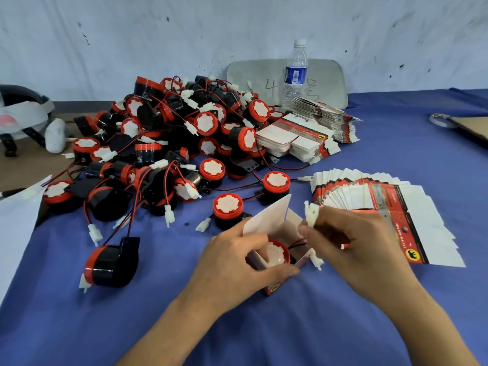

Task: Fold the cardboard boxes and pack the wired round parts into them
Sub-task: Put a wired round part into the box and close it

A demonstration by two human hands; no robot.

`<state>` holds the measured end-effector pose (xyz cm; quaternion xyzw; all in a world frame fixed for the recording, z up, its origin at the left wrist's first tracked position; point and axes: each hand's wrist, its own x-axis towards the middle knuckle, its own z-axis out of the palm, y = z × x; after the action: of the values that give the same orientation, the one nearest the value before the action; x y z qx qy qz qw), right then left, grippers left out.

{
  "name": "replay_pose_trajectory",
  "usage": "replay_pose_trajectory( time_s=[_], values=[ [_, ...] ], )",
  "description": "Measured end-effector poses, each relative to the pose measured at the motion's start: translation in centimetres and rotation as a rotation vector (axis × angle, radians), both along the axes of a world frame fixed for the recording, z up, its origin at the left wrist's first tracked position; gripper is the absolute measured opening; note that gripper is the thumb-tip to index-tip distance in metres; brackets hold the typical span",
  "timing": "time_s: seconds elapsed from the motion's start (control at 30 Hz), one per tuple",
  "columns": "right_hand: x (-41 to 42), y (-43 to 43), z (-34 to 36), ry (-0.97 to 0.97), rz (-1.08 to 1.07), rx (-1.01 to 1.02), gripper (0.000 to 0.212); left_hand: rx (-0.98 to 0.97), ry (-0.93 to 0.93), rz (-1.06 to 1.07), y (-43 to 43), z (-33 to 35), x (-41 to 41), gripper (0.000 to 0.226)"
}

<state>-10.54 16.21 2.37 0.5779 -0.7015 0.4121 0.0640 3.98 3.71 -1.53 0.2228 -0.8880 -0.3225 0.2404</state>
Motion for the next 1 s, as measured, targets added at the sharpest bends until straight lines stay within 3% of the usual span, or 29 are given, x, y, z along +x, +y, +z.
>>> replay_pose_trajectory(
  time_s=[0.13,0.27,0.43,0.6,0.77,0.87,1.0],
  values=[
    [0.6,-0.5,-1.1,-0.163,-0.1,0.023,0.019,-0.002,0.0,-0.001,0.1,0.0,0.0,0.054],
    [2.3,-1.2,-1.8,-0.079,-0.078,0.069,0.015,-0.007,0.033,-0.035,0.2,0.1,0.0,0.04],
    [2.0,-2.0,-2.9,-0.098,-0.145,0.235,0.011,-0.021,0.015,-0.036,0.0,0.0,0.2,0.042],
    [1.5,-2.2,-2.8,-0.04,-0.157,0.404,0.02,-0.11,0.053,-0.01,0.5,-0.2,0.1,0.048],
    [1.8,-1.4,-2.2,0.167,-0.103,0.532,0.02,-0.209,0.155,-0.018,1.2,-0.7,-0.2,0.019],
    [2.0,-1.2,-2.0,0.176,-0.064,0.568,0.021,-0.221,0.2,-0.024,1.1,-0.8,-0.2,0.022],
    [2.1,-0.9,-1.8,0.158,0.004,0.52,0.038,-0.172,0.207,0.002,0.9,-0.7,-0.2,0.034]
  ],
)
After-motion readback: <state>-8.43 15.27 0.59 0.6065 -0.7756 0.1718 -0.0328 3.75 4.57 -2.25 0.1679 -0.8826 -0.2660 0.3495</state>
